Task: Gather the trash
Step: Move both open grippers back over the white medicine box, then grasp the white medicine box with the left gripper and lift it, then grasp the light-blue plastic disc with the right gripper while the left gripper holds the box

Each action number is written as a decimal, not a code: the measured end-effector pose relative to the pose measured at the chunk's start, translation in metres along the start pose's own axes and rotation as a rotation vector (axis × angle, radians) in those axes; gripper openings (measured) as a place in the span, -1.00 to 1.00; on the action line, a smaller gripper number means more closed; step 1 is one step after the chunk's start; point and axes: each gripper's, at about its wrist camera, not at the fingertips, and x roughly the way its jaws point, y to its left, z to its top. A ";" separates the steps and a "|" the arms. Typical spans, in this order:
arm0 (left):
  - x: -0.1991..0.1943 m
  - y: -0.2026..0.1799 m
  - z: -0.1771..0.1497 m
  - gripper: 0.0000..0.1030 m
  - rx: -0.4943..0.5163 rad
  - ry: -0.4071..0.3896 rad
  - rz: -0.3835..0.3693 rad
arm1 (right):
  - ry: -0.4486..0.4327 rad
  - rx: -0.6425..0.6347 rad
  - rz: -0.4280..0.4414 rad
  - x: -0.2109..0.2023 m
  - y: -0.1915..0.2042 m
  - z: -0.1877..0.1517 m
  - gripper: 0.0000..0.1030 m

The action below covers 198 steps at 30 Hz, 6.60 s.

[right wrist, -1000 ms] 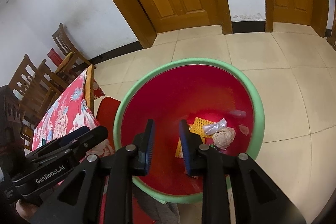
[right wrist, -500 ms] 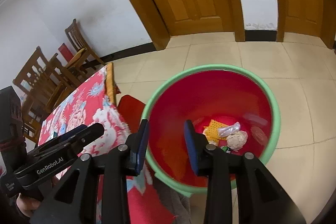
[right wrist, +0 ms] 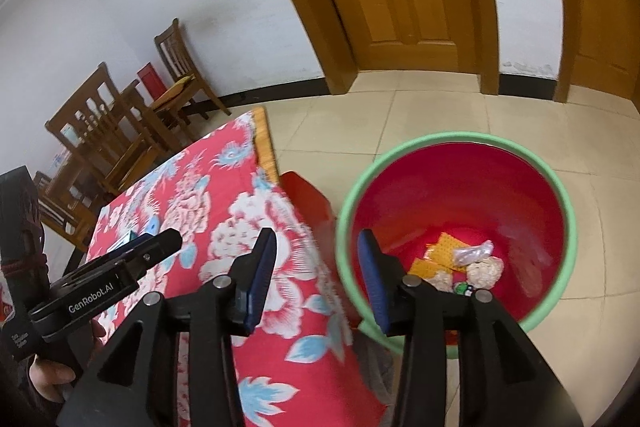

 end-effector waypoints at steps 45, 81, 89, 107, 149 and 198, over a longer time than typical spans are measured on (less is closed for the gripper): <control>0.036 0.236 0.019 0.46 0.114 0.174 0.259 | 0.154 -0.264 0.079 0.087 0.176 -0.022 -0.04; 0.035 0.178 -0.003 -0.27 0.036 0.153 -0.048 | 0.178 -0.231 0.094 0.113 0.178 -0.014 -0.04; 0.028 0.143 -0.020 -0.48 0.075 0.151 -0.093 | 0.169 -0.197 0.078 0.105 0.157 -0.013 -0.04; 0.017 0.124 -0.022 0.28 0.097 0.122 -0.038 | 0.150 -0.141 0.066 0.088 0.122 -0.013 -0.04; -0.012 0.151 -0.009 0.15 -0.134 -0.033 0.108 | 0.162 -0.153 0.059 0.094 0.135 -0.023 -0.04; -0.010 0.257 -0.027 0.15 -0.483 -0.102 0.271 | 0.210 -0.549 0.013 0.220 0.279 -0.031 -0.43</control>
